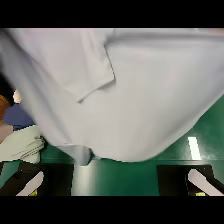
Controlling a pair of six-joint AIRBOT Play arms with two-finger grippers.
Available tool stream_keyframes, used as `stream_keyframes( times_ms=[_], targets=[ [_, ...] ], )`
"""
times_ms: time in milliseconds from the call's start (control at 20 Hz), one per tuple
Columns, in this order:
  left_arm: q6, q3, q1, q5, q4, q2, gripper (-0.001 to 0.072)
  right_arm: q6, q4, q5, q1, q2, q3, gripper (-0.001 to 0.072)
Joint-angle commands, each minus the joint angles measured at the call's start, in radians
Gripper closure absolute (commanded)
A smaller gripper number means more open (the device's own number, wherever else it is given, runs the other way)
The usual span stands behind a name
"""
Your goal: Fold the shirts.
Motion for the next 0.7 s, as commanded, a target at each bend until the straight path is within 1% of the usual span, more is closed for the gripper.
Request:
stream_keyframes(
  times_ms=[0, 50, 100, 200, 300, 350, 400, 500, 600, 650],
  targets=[
    [0.011, -0.295, 0.000, 0.058, -0.003, -0.110, 0.0687, 0.046, -0.132, 0.049, 0.154, -0.199, -0.141, 0.0703],
    [0.027, -0.337, 0.000, 0.094, -0.006, -0.172, 0.0686, 0.050, -0.159, 0.040, 0.186, -0.268, -0.179, 0.0703],
    [0.028, -0.352, 0.000, 0.130, -0.006, -0.237, 0.0686, 0.049, -0.151, 0.013, 0.201, -0.333, -0.204, 0.0704],
    [0.073, -0.351, 0.000, 0.264, -0.035, -0.371, 0.0687, 0.045, -0.146, -0.073, 0.220, -0.462, -0.212, 0.0704],
    [0.152, -0.335, 0.000, 0.428, -0.129, -0.488, 0.0687, 0.021, -0.145, -0.161, 0.225, -0.573, -0.164, 0.0703],
    [0.189, -0.309, 0.000, 0.463, -0.170, -0.537, 0.0687, 0.003, -0.145, -0.198, 0.226, -0.621, -0.123, 0.0703],
    [0.214, -0.277, 0.000, 0.484, -0.199, -0.581, 0.0687, -0.009, -0.143, -0.224, 0.226, -0.658, -0.084, 0.0703],
    [0.228, -0.217, 0.000, 0.489, -0.206, -0.638, 0.0687, -0.019, -0.146, -0.240, 0.226, -0.711, -0.003, 0.0704],
    [0.229, -0.191, 0.001, 0.486, -0.205, -0.649, 0.0686, -0.053, -0.146, -0.231, 0.226, -0.725, 0.040, 0.0703],
    [0.246, -0.179, 0.002, 0.467, -0.201, -0.648, 0.0686, -0.074, -0.147, -0.213, 0.226, -0.721, 0.045, 0.0703]
  ],
)
